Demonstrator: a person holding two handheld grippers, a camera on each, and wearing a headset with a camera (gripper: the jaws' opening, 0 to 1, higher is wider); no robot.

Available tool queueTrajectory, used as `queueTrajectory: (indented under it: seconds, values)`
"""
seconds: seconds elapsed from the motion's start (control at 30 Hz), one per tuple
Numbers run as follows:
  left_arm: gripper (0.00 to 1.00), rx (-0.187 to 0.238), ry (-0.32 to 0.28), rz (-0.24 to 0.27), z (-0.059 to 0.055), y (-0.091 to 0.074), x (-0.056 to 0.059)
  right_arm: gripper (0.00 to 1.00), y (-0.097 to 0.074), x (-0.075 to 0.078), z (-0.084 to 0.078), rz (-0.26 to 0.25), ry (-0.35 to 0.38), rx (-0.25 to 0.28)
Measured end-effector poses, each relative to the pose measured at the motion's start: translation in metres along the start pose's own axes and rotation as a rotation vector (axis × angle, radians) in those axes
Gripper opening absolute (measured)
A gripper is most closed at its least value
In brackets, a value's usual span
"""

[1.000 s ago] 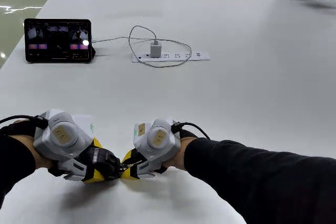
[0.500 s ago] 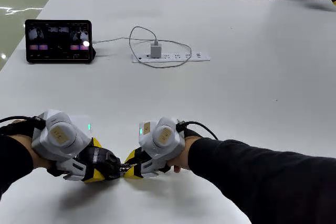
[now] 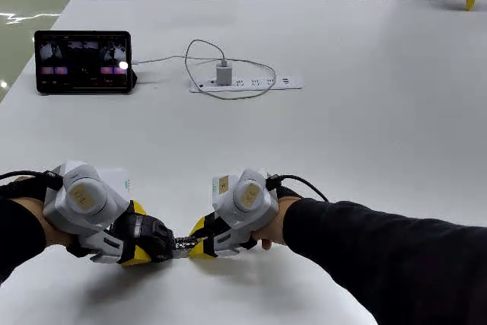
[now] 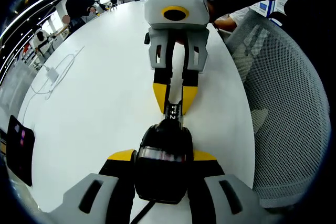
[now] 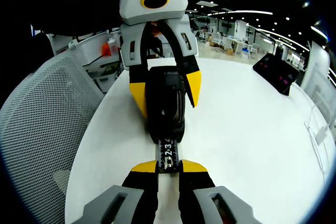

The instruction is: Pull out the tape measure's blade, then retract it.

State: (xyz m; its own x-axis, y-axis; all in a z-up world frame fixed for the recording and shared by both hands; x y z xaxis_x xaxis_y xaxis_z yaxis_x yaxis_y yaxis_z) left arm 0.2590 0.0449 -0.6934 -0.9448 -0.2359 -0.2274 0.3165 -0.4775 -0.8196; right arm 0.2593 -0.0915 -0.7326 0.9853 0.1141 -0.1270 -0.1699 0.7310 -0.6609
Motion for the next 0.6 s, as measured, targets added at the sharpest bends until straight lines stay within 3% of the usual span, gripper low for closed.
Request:
queueTrajectory:
  seconds: [0.6]
  values:
    - [0.33,0.015,0.002,0.009,-0.0046,0.0054,-0.0026,0.10,-0.0097,-0.0010,-0.0083,-0.007,0.011,-0.013]
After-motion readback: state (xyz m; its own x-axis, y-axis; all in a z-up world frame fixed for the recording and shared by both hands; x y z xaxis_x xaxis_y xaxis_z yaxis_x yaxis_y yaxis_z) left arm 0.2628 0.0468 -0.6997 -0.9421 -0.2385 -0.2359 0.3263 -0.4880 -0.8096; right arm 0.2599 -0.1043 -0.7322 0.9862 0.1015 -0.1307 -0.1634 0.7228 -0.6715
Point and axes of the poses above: the centre of the closed fingertips' face, and the gripper's own axes: y roughly forward along the fingers, x roughly to its right, z roughly out of its top, the point moved 7 cm from there along -y, roughly backward along the fingers, and after that the axes turned 9 degrees about z, right-handed, at the moved point
